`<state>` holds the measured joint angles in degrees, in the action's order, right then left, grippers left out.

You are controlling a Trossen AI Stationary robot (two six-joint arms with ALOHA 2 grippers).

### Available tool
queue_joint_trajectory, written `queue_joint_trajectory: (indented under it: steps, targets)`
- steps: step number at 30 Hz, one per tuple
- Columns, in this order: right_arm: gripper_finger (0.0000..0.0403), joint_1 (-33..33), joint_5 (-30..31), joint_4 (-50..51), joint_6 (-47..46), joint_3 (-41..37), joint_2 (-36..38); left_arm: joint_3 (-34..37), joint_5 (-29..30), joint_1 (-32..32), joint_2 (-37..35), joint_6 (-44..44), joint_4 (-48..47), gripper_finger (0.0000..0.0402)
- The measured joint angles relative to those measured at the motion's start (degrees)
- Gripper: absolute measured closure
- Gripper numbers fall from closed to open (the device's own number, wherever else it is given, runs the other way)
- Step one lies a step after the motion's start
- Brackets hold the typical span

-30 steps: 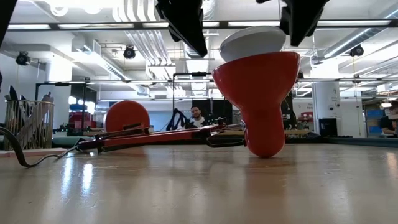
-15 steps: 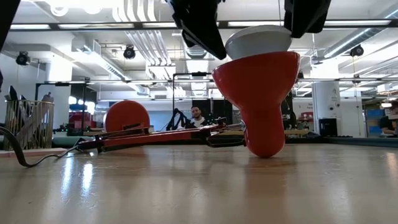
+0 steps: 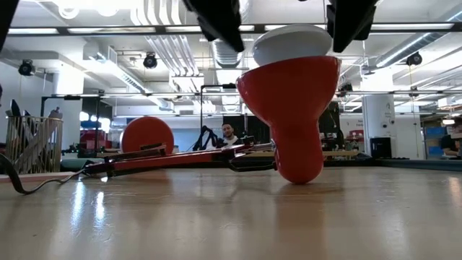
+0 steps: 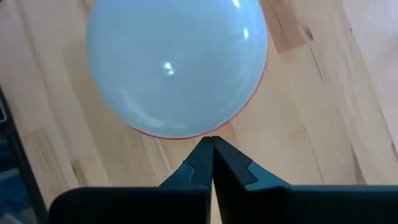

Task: Screw lightbulb
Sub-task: Remove the light bulb from the lamp

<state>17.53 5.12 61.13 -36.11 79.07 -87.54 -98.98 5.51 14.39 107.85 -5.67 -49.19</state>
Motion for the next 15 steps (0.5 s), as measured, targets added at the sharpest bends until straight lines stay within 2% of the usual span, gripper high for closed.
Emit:
queue_joint_trajectory:
  steps: [6, 15]
  targets:
    - [0.0403, 2.7, -0.8, -0.9, -1.6, 0.0, 0.2, 0.1, 1.8, -2.3, -0.1, 0.1, -6.6, 0.0401]
    - [0.0403, 3.9, -1.3, -5.7, -0.7, -0.1, -2.6, 0.7, 1.6, -4.2, 0.1, 1.2, -0.3, 0.0401]
